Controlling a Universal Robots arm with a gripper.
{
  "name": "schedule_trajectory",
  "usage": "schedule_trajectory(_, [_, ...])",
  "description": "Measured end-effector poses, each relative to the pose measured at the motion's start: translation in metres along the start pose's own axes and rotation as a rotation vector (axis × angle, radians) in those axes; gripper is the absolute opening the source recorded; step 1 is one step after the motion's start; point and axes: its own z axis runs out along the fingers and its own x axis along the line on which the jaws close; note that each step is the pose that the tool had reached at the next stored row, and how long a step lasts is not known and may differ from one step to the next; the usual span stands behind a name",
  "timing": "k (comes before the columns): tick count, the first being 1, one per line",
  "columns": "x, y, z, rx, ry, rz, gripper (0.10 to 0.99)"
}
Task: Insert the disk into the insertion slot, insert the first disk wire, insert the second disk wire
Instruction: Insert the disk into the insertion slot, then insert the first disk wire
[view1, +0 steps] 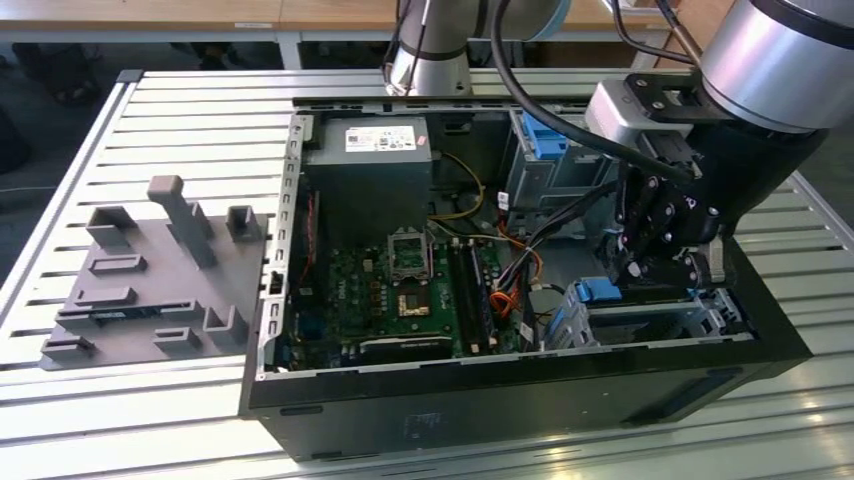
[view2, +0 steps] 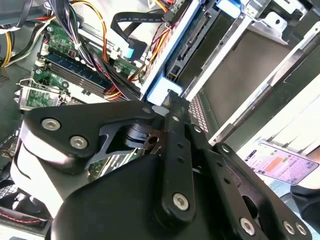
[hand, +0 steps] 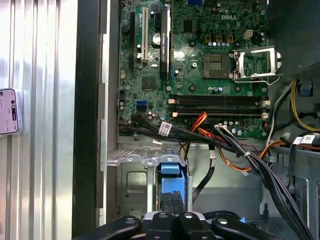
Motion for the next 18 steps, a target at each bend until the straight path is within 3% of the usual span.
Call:
schedule_trajectory(12, [-0.0001, -0.0009, 0.0012, 0.000, 0.0000, 0.000, 0.106])
schedule_trajectory(18, [-0.0002, -0.0048, 0.0011, 0.000, 0.0000, 0.000, 0.106])
